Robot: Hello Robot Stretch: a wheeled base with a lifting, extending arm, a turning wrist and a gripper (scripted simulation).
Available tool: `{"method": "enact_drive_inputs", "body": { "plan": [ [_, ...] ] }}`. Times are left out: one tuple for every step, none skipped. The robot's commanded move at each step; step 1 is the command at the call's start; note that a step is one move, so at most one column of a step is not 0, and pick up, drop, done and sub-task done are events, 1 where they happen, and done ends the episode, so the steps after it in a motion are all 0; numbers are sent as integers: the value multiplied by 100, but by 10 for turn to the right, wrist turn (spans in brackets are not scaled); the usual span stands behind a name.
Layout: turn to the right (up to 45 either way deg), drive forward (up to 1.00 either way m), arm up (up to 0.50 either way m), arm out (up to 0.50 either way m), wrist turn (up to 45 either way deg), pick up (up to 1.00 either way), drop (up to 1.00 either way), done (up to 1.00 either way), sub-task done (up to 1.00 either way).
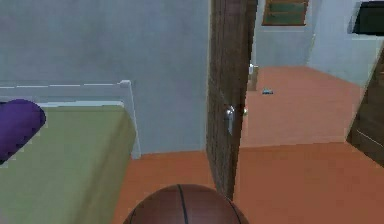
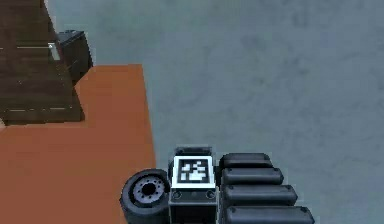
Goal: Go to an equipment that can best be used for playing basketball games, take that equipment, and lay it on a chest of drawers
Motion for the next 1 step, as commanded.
{"method": "enact_drive_inputs", "body": {
  "plan": [
    [270,0,0,0,0,0,0,0,0]
  ]
}}
